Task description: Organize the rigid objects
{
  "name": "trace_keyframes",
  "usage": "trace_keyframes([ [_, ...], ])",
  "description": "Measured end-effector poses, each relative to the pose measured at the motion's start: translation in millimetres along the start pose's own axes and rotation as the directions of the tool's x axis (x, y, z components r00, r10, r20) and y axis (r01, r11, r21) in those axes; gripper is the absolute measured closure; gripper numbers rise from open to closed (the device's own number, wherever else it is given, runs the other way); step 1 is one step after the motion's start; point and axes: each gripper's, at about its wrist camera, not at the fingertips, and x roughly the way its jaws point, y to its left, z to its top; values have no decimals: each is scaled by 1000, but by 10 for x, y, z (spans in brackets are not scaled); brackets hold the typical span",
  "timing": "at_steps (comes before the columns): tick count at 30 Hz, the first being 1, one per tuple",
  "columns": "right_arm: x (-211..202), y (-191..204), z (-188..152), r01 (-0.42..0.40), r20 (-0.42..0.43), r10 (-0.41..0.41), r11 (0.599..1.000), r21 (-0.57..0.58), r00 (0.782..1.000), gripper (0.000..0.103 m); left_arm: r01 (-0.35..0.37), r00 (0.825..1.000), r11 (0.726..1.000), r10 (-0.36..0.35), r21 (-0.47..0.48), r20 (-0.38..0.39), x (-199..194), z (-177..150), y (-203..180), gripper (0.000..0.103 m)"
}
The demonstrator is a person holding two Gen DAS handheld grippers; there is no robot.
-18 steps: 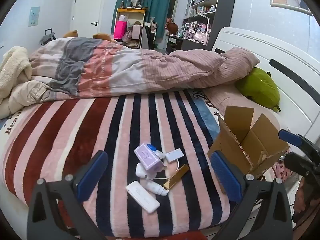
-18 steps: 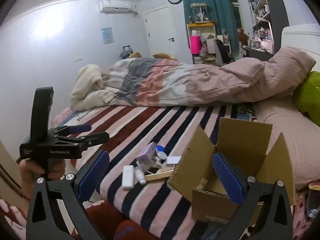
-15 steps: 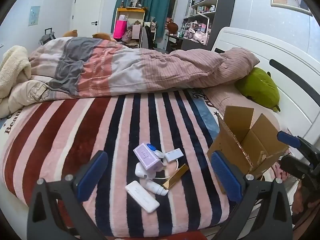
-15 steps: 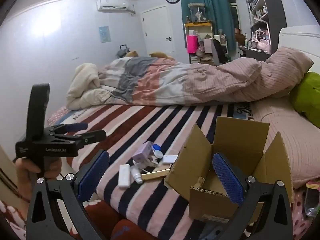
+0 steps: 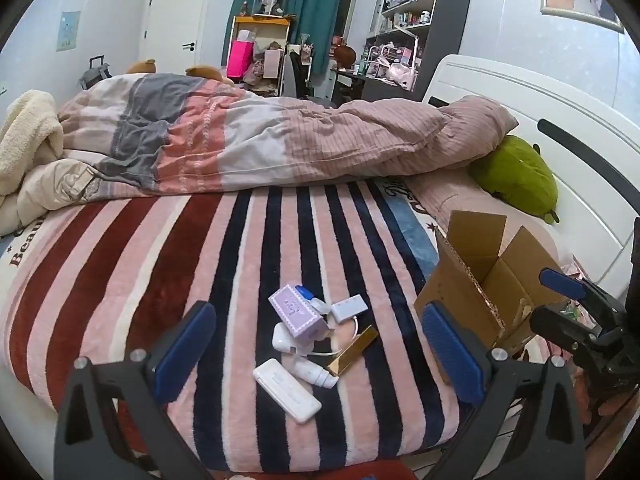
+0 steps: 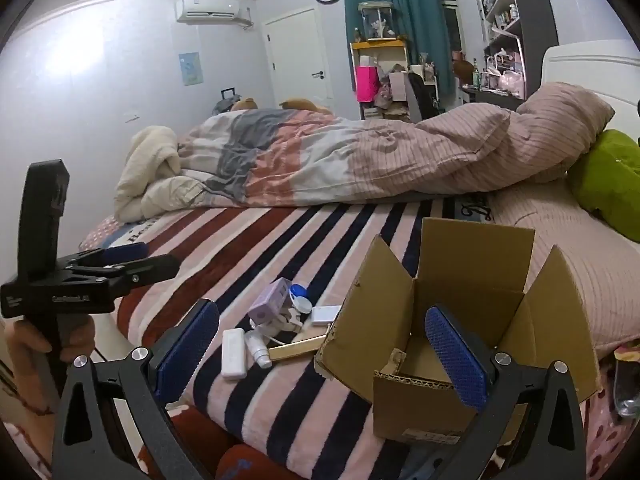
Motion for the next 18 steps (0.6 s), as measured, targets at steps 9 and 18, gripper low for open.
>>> trace_keyframes([
  [9, 5, -8, -42, 14, 18, -15, 1000, 7, 1000, 0, 3, 1000, 1000, -3, -2, 5, -22, -10, 13, 1],
  [18, -7, 15, -41, 6, 34, -6, 1000, 6, 999, 0, -4, 1000, 1000, 4, 0, 4, -27, -9, 9, 1],
])
